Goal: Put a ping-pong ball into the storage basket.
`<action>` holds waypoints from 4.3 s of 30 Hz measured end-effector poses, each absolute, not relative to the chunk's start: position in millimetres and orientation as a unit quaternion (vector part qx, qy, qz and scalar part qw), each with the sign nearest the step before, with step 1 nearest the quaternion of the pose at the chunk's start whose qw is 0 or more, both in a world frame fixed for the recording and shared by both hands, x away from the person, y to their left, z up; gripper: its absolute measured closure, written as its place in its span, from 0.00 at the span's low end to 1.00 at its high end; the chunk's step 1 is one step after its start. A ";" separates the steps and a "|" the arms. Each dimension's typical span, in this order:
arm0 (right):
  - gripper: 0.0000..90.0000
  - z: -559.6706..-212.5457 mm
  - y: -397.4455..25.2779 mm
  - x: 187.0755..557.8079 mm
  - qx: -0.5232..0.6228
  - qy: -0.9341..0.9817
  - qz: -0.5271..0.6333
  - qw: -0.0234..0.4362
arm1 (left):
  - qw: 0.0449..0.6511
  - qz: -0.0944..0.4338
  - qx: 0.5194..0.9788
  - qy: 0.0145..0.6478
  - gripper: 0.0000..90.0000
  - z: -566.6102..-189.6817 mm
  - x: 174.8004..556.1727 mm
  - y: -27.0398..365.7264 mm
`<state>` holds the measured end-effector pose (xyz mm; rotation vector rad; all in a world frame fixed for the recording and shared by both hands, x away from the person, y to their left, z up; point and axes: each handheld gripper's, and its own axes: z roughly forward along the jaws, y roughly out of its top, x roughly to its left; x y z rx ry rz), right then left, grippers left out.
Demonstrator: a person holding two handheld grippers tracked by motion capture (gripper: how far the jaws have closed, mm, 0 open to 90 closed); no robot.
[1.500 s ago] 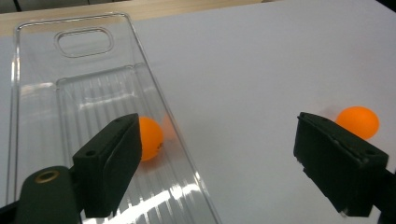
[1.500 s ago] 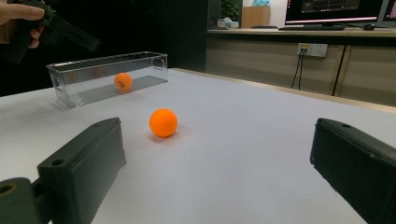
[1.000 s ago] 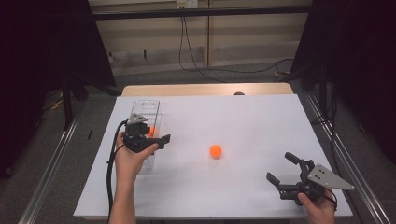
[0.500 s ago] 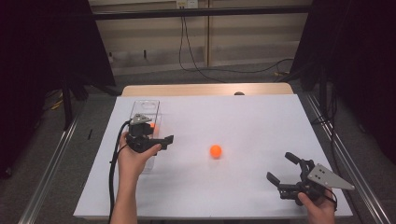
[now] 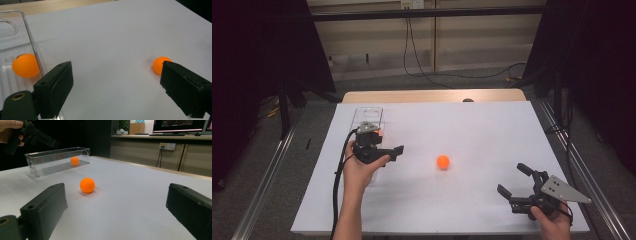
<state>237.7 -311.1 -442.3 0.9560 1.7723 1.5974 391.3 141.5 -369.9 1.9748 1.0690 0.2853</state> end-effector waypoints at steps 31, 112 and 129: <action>0.03 -442.4 -310.8 237.9 0.356 0.663 0.595 0.282 | 0.430 0.098 0.800 0.407 0.10 -377.3 392.0 117.4; 0.03 -442.6 -311.1 238.7 0.356 0.665 0.593 0.282 | 0.429 0.078 0.825 0.360 0.08 -401.7 388.7 65.0; 0.03 -442.6 -311.0 238.9 0.356 0.665 0.592 0.282 | 0.434 0.075 0.824 0.356 0.08 -407.0 388.4 57.6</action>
